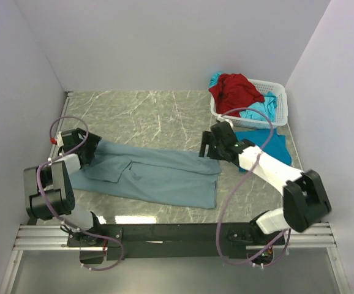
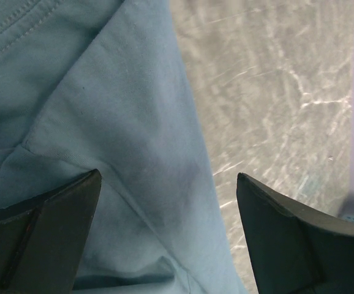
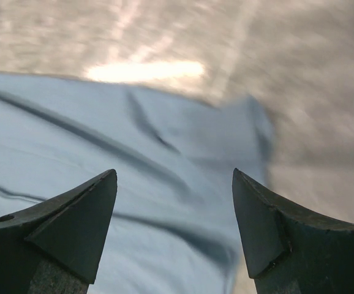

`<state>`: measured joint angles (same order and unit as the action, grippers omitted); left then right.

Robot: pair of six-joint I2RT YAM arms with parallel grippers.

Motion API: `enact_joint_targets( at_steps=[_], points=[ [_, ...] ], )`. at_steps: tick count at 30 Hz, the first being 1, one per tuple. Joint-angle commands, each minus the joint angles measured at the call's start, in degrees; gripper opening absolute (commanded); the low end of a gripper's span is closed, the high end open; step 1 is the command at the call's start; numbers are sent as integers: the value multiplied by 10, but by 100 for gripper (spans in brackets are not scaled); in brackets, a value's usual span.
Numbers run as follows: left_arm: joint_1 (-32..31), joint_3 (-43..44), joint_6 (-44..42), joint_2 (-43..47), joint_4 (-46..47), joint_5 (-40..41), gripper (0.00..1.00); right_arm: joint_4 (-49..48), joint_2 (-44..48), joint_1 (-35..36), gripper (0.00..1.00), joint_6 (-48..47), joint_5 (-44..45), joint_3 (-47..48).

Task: Fold and stack the t-shirts
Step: Fold the tshirt

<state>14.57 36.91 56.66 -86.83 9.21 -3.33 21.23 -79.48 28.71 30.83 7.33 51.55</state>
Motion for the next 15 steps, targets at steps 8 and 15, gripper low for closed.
enact_joint_targets(
  at_steps=[8, 15],
  points=[
    [-23, 170, -22, -177, 18, -69, 99, -106, -164, 17, 82, -57, -154, 66],
    [-50, 263, -30, -228, -38, -55, 99, -114, -162, 30, 82, -42, -150, -13]
  ],
)
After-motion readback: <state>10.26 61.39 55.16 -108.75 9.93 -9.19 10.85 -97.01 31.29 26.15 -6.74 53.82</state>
